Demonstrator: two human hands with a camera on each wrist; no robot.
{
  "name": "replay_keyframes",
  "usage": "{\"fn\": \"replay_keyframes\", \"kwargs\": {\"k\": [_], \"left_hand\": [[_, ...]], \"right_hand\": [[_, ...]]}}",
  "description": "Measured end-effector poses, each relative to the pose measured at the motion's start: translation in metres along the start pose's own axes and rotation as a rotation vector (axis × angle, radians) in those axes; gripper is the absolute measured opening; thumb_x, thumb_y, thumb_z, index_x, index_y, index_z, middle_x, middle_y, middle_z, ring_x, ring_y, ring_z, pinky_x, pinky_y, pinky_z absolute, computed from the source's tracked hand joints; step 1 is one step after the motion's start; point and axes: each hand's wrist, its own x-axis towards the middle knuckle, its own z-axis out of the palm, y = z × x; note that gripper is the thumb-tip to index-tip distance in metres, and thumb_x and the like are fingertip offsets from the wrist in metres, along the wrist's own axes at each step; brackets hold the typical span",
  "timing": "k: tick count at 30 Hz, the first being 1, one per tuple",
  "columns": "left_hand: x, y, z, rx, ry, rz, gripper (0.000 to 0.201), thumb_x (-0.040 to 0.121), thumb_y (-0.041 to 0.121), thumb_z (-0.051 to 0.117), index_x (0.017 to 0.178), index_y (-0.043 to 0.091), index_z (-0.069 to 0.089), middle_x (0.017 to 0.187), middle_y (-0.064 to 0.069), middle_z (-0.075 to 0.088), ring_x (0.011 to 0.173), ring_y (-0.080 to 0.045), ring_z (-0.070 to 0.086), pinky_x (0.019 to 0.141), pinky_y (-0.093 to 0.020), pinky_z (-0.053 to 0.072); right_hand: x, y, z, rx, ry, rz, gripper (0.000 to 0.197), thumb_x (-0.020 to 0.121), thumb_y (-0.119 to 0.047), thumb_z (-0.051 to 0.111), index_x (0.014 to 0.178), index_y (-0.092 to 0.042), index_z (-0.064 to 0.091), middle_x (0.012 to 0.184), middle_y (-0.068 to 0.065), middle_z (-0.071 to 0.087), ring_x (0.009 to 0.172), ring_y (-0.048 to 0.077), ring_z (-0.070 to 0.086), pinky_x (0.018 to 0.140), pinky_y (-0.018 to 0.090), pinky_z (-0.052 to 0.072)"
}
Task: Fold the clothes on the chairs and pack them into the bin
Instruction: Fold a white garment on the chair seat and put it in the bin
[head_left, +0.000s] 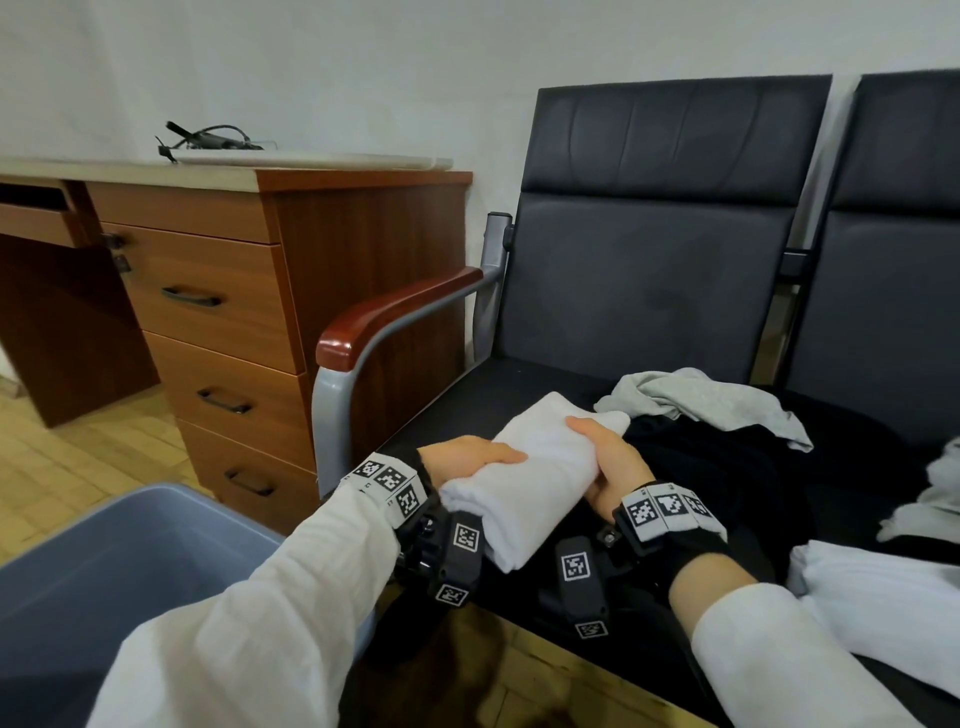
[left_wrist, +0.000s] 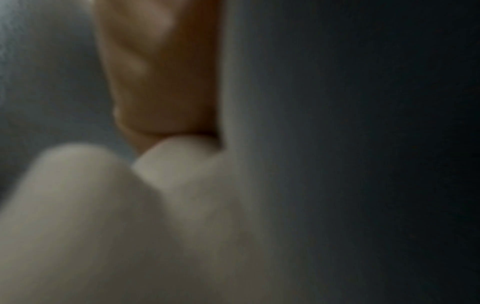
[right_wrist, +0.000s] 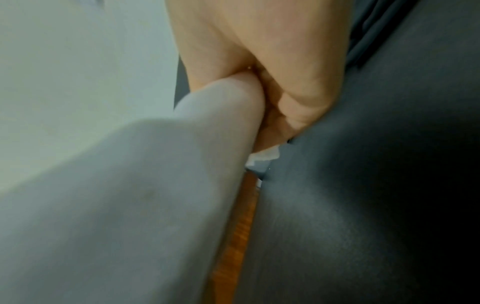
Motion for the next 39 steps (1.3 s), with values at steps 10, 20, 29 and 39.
{"fn": "replay_keyframes", "kwargs": {"k": [10, 20, 29, 39], "left_hand": [[-0.001, -0.026, -0.017, -0.119, -0.17, -0.149, 0.03, 0.088, 0.024, 0.064, 0.115, 0.012, 0.06, 0.096, -0.004, 0.071, 0.083, -0.013, 0.068, 0.073, -0.022, 0.054], [0.001, -0.029, -0.033, -0.427, 0.309, 0.029, 0.028, 0.097, 0.021, 0.048, 0.117, 0.002, 0.053, 0.089, -0.011, 0.06, 0.076, -0.022, 0.058, 0.062, -0.03, 0.049], [-0.069, -0.068, -0.115, 0.207, 0.782, 0.128, 0.037, 0.097, 0.037, 0.042, 0.081, 0.008, 0.059, 0.082, -0.012, 0.061, 0.08, -0.028, 0.056, 0.07, -0.033, 0.041], [-0.15, -0.254, -0.187, -0.043, 0.829, -0.35, 0.031, 0.095, 0.027, 0.047, 0.088, 0.002, 0.063, 0.095, -0.02, 0.066, 0.088, -0.033, 0.063, 0.076, -0.038, 0.05]], "right_hand": [[0.019, -0.006, -0.045, 0.165, 0.221, -0.213, 0.05, 0.076, -0.005, 0.072, 0.124, -0.005, 0.058, 0.118, 0.013, 0.064, 0.106, 0.029, 0.061, 0.088, 0.041, 0.051], [0.012, -0.001, -0.036, -0.504, 0.191, -0.493, 0.053, 0.086, -0.003, 0.06, 0.133, -0.018, 0.042, 0.119, 0.007, 0.055, 0.1, 0.02, 0.051, 0.084, 0.031, 0.04], [-0.029, 0.011, 0.062, -0.639, 0.052, -0.688, 0.025, 0.089, -0.011, 0.057, 0.11, -0.022, 0.05, 0.113, 0.005, 0.06, 0.094, 0.02, 0.055, 0.074, 0.027, 0.04], [-0.07, 0.113, 0.188, -1.264, -0.457, -0.763, 0.021, 0.089, -0.01, 0.052, 0.081, -0.03, 0.05, 0.108, 0.003, 0.064, 0.101, 0.028, 0.06, 0.08, 0.032, 0.045]]}}
